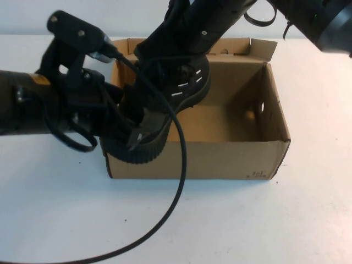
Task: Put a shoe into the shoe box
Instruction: Hand over the shoe
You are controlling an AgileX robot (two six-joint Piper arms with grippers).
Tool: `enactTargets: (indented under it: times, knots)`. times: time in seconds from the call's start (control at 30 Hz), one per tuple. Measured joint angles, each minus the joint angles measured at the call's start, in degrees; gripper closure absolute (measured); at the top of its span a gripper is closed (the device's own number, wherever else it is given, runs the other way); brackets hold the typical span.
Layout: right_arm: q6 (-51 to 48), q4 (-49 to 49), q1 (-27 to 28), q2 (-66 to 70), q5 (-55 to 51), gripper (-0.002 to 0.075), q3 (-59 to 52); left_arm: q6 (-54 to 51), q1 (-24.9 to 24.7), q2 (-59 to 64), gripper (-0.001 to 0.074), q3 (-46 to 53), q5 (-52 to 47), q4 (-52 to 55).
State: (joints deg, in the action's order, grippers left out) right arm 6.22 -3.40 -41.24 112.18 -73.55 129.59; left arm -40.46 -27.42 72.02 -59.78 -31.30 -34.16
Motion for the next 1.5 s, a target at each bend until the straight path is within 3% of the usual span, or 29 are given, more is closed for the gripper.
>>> enactTargets:
  times: [0.17,0.23,0.3,0.43,0.53,0.8,0.9,1.13,1.2,1.33,1.5]
  knots:
    - [-0.5,1.0,0.0,0.0,0.0,0.0713,0.0,0.4,0.0,2.3,0.0071,0.0,0.3,0.0]
    - [-0.8,1.0,0.0,0.0,0.0,0.0713,0.0,0.5,0.0,2.7,0.0116,0.0,0.7,0.0]
    - [-1.3,1.4,0.2,0.0,0.0,0.0713,0.0,0.6,0.0,2.7,0.024,0.0,1.1,0.0]
    - [-1.8,1.7,0.4,0.0,0.0,0.0713,0.0,0.6,0.0,2.7,0.0588,0.0,1.9,0.0]
    - [-2.3,2.2,0.6,0.0,-0.1,0.0713,0.0,0.6,0.0,2.7,0.0671,0.0,2.1,0.0]
    - [-9.8,3.4,0.7,0.0,-0.2,0.0711,0.0,-0.2,0.0,2.7,0.0691,0.0,1.5,0.2]
    - [-12.8,3.7,0.7,0.0,-0.4,0.0662,0.0,-1.5,0.0,2.5,0.0692,0.0,0.6,0.6]
    - [-24.1,4.3,0.7,-3.6,0.4,0.0286,0.4,-3.2,0.0,-0.3,0.0699,0.1,-4.1,7.8]
    - [-28.1,4.4,0.7,-5.2,0.4,0.0232,0.4,-3.8,0.0,-1.7,0.0699,0.1,-4.8,10.6]
    - [-40.2,7.4,0.7,-8.7,0.4,0.0216,0.4,-8.1,0.0,-4.2,0.07,-1.1,-7.6,13.3]
    - [-47.4,9.0,0.7,-12.8,0.5,0.0259,-1.3,-13.9,0.0,-7.1,0.0701,-3.8,-12.1,13.7]
